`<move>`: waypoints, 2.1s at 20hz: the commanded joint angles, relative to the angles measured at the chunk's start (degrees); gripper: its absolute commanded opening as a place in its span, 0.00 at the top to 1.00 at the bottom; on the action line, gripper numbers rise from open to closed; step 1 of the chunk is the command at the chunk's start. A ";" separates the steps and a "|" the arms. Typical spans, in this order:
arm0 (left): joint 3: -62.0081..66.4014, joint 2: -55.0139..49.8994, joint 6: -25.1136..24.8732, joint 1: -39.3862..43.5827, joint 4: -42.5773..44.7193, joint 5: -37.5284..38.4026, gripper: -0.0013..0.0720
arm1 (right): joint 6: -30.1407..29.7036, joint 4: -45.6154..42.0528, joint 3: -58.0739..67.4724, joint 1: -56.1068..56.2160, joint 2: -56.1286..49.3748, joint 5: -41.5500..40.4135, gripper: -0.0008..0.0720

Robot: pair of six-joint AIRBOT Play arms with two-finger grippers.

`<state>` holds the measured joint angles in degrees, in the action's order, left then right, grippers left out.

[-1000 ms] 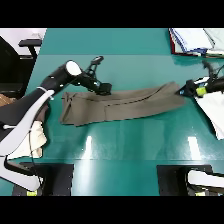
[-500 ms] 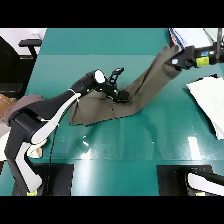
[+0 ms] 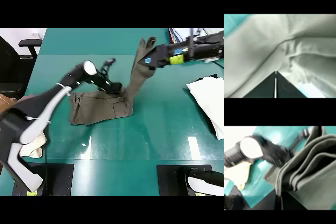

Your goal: Fold the shirts.

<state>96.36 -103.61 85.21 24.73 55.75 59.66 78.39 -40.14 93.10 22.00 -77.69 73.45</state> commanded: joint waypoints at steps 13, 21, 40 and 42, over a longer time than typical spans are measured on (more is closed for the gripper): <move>0.04 29.46 -1.68 -30.23 8.70 8.87 0.95 | -8.24 -5.42 12.17 22.99 -23.04 -4.28 0.49; 0.00 29.44 -1.70 -30.05 7.74 11.23 0.95 | -0.15 -11.26 -14.16 -0.63 -13.42 -5.81 0.17; 0.00 29.44 -4.68 -21.77 3.89 11.32 0.95 | -0.59 2.69 -2.45 2.32 -28.22 -10.54 0.96; 0.00 29.44 -4.70 -17.88 3.89 10.88 0.95 | 0.68 -2.73 -2.03 -3.76 -23.58 -10.32 0.96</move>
<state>96.38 -74.19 80.73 2.39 59.79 71.18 77.89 -38.33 89.73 23.46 -105.30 64.12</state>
